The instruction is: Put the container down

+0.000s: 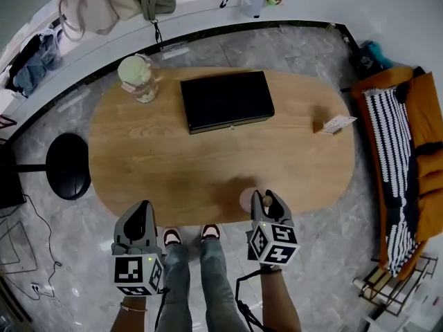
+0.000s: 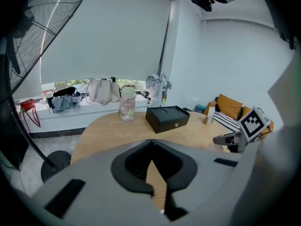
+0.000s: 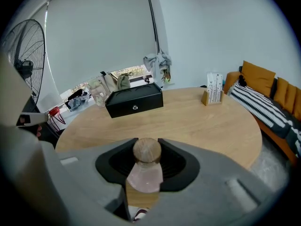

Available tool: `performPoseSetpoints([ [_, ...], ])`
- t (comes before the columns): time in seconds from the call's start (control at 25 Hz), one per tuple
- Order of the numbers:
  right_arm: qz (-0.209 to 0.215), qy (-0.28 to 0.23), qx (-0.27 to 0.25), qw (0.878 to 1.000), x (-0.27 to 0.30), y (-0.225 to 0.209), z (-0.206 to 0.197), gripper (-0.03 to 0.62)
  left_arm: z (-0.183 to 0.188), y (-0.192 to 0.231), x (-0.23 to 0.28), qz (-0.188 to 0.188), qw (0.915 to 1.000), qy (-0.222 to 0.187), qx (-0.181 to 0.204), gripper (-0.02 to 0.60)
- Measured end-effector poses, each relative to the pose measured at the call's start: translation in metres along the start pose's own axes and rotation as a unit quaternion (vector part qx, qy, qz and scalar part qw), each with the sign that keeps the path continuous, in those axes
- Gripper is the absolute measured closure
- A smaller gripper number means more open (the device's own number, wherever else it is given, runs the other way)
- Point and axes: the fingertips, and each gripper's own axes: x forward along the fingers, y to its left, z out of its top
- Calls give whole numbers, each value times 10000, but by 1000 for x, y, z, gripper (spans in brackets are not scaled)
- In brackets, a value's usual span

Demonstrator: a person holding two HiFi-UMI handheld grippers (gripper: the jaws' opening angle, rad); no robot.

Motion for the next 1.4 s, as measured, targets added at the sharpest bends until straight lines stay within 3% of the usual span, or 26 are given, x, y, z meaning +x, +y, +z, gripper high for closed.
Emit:
performPoseSetpoints([
  [0.48, 12, -32, -65, 10000, 2, 0, -10, 461, -4, -5, 0, 6, 10000, 1, 43, 584],
  [1.4, -61, -32, -771, 9970, 0, 10, -22, 461, -19, -8, -9, 33, 10000, 61, 37, 584],
])
